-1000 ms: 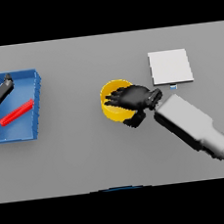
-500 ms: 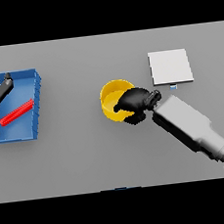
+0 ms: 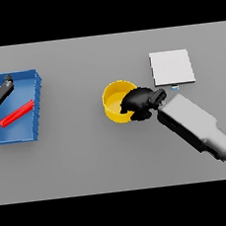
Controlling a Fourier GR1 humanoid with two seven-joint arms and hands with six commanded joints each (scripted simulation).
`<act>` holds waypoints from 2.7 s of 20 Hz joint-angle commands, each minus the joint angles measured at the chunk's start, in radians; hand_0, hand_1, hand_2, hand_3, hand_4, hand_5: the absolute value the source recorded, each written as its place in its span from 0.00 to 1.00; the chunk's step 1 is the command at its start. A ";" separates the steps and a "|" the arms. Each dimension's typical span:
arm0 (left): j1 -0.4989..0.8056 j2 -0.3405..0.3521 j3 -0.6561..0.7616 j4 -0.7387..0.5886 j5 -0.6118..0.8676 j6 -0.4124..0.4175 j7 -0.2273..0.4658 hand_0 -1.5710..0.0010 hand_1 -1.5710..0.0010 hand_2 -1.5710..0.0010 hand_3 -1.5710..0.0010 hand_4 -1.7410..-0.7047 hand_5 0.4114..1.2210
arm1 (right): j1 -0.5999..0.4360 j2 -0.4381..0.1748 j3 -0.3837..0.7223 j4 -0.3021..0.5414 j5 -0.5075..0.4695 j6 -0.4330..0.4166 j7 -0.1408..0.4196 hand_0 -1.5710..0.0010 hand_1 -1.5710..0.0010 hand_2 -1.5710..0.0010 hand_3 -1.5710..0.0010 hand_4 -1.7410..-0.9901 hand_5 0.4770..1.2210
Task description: Pick up the red beaker and tilt it to pour out 1 green nut into yellow bowl. Pick up the yellow bowl and place it on the metallic measuring scale.
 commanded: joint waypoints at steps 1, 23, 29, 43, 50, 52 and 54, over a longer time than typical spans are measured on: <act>-0.003 0.002 -0.004 -0.012 -0.003 -0.005 0.007 1.00 1.00 1.00 1.00 0.97 0.34 | 0.006 -0.004 0.001 -0.011 0.000 -0.003 0.004 0.04 0.04 0.18 0.12 0.03 0.98; -0.003 0.015 0.000 -0.042 0.000 -0.022 0.041 1.00 1.00 1.00 1.00 0.96 0.37 | -0.062 -0.200 -0.222 -0.083 -0.055 -0.036 0.076 0.00 0.00 0.03 0.22 0.00 1.00; 0.018 0.020 0.003 -0.064 0.002 -0.025 0.046 1.00 1.00 1.00 1.00 0.97 0.35 | -0.097 -0.227 -0.279 0.101 -0.048 -0.126 0.029 0.00 0.00 0.04 0.25 0.00 1.00; 0.014 0.019 0.003 -0.039 -0.004 -0.021 0.032 1.00 1.00 1.00 1.00 0.98 0.32 | -0.112 -0.183 -0.307 0.407 -0.015 -0.287 -0.062 0.00 0.00 0.14 0.11 0.00 1.00; -0.008 0.011 -0.006 -0.022 -0.015 -0.015 0.034 1.00 1.00 1.00 1.00 0.98 0.32 | -0.121 -0.168 -0.313 0.421 -0.028 -0.274 -0.050 0.08 0.15 0.18 0.37 0.07 1.00; -0.015 0.010 -0.005 -0.026 -0.013 -0.017 0.044 1.00 1.00 1.00 1.00 0.99 0.32 | -0.115 -0.165 -0.307 0.411 -0.022 -0.267 -0.041 0.37 0.44 0.41 0.49 0.15 0.81; -0.014 0.013 -0.001 -0.017 -0.013 -0.013 0.041 1.00 1.00 1.00 1.00 0.99 0.31 | -0.131 -0.166 -0.293 0.431 -0.003 -0.258 -0.039 0.60 0.64 0.58 0.58 0.20 0.69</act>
